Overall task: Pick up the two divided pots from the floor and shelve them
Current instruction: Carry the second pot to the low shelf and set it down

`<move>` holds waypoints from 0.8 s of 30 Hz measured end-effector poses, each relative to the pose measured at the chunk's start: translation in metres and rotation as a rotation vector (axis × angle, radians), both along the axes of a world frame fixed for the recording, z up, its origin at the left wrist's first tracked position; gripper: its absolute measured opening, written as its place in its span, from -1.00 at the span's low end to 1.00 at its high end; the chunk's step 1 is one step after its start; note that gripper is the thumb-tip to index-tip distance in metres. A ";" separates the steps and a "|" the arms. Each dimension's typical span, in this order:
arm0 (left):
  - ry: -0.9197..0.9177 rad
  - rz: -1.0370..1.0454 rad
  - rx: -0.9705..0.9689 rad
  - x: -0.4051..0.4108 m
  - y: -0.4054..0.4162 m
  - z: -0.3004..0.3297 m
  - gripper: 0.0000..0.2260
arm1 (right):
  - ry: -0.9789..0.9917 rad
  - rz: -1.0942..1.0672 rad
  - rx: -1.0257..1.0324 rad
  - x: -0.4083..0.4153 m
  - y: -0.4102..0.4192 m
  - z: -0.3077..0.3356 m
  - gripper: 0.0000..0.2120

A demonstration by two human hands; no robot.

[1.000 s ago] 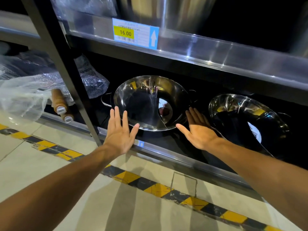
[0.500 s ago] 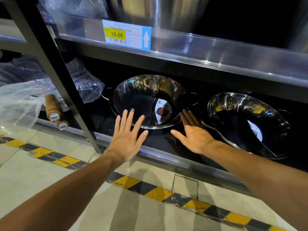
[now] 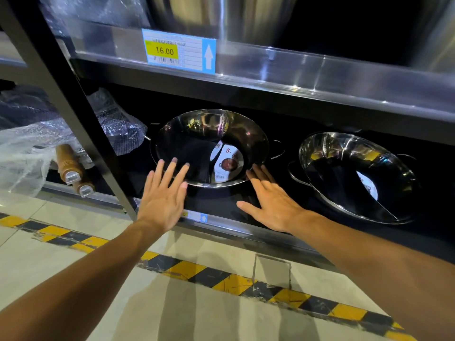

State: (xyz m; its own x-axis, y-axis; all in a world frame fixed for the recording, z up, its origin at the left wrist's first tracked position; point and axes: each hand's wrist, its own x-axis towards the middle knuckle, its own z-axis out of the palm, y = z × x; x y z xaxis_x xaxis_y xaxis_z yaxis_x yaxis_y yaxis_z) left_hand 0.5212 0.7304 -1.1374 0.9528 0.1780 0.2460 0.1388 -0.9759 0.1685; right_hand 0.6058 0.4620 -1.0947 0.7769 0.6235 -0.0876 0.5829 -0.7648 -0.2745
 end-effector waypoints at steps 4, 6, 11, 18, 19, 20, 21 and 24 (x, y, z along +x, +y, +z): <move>0.052 0.033 -0.033 0.001 0.004 0.001 -0.43 | 0.011 -0.002 -0.018 -0.005 -0.001 0.006 -0.21; 0.090 0.071 -0.048 0.002 -0.003 0.007 -0.38 | 0.020 0.006 -0.002 -0.009 -0.012 0.010 -0.23; 0.012 -0.107 0.134 0.001 -0.031 0.032 -0.40 | -0.060 0.005 -0.054 -0.008 -0.080 0.023 -0.31; 0.042 -0.446 0.222 0.028 -0.153 0.060 -0.39 | -0.103 -0.312 -0.139 0.005 -0.211 0.032 -0.33; 0.062 -0.481 0.244 0.033 -0.173 0.060 -0.39 | -0.093 -0.344 -0.149 0.004 -0.228 0.033 -0.32; 0.079 -0.507 0.268 0.038 -0.192 0.060 -0.40 | -0.075 -0.372 -0.160 0.003 -0.246 0.034 -0.32; 0.101 -0.524 0.281 0.042 -0.208 0.060 -0.41 | -0.048 -0.401 -0.166 0.002 -0.263 0.035 -0.32; 0.168 -0.537 0.220 0.055 -0.245 0.059 -0.44 | 0.011 -0.467 -0.166 0.010 -0.305 0.033 -0.32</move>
State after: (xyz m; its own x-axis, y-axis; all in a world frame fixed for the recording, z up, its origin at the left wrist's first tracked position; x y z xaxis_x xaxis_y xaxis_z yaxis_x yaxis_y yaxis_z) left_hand 0.5760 0.4853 -1.0783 0.9245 -0.3764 0.0603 -0.3755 -0.9264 -0.0269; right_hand 0.6159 0.1570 -1.0615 0.9685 0.1858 -0.1656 0.1652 -0.9775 -0.1308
